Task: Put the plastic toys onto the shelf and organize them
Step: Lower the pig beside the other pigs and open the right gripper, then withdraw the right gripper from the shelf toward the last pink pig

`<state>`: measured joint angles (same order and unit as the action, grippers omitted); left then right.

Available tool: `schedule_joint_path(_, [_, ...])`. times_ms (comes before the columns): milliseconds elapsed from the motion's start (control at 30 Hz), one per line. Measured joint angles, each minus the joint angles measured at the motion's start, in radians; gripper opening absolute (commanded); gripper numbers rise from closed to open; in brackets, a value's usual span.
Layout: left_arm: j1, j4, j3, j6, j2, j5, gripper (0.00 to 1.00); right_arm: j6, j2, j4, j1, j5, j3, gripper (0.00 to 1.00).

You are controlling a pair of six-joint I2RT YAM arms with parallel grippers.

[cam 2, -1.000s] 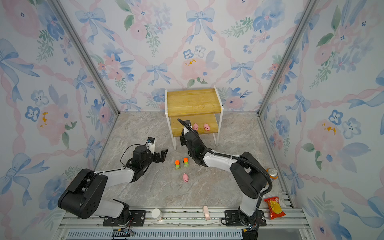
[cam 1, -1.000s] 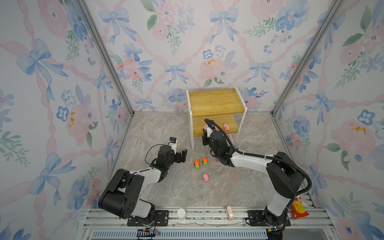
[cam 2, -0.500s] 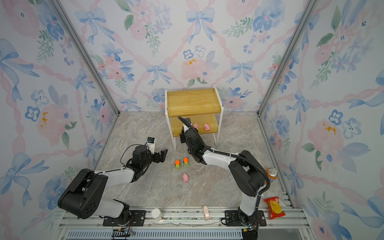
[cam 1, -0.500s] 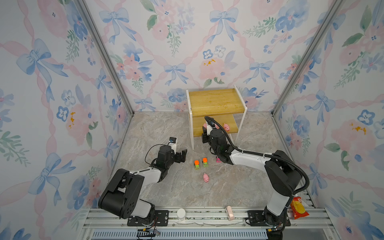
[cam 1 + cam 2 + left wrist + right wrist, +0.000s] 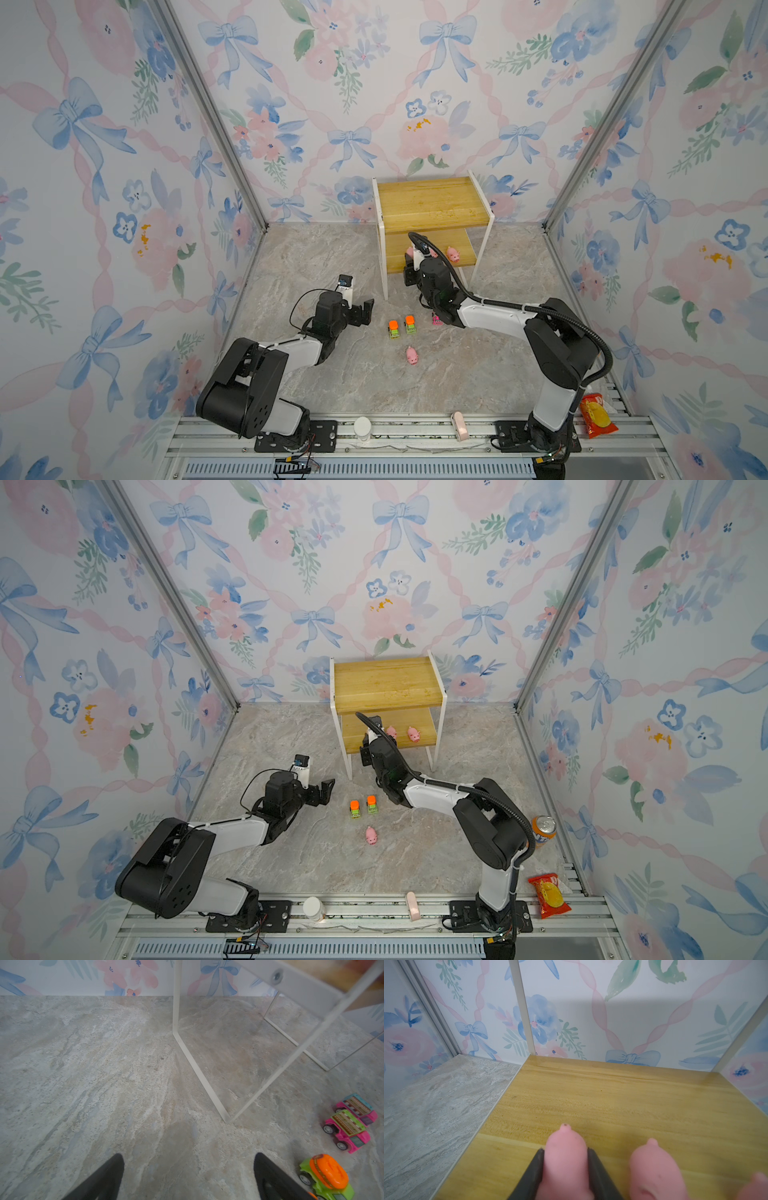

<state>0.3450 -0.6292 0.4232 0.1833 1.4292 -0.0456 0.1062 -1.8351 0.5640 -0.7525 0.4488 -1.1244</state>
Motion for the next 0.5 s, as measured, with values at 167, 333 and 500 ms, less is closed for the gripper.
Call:
schedule_joint_path(167, [0.000, 0.000, 0.000, 0.000, -0.004, 0.003, 0.98, 0.004, -0.001, -0.002, 0.000, 0.000, 0.000, 0.48])
schedule_joint_path(333, [0.000, 0.000, -0.001, 0.000, -0.005, 0.003, 0.98, 0.003, -0.001, -0.002, 0.000, 0.001, 0.000, 0.50])
schedule_joint_path(500, [0.000, 0.000, -0.001, 0.000, -0.005, 0.003, 0.98, -0.007, 0.006, -0.006, -0.004, 0.002, 0.006, 0.54])
